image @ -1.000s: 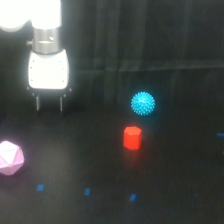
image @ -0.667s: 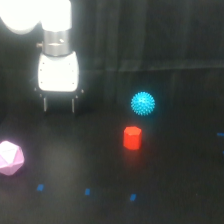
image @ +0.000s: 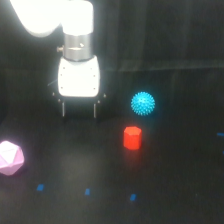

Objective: Pick up the red object from the table

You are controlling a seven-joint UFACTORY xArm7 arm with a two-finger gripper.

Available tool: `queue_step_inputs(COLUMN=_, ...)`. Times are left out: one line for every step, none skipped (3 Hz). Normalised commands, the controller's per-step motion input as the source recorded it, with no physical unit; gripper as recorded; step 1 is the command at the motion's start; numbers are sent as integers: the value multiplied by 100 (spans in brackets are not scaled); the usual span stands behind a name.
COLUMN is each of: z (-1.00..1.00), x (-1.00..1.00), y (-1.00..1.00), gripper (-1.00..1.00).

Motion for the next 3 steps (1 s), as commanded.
queue_step_inputs(z=-100, x=57, y=-9, gripper=-32)
queue_step_inputs(z=-13, x=-45, y=-36, gripper=11)
queue_step_inputs(z=-40, x=82, y=-77, gripper=38)
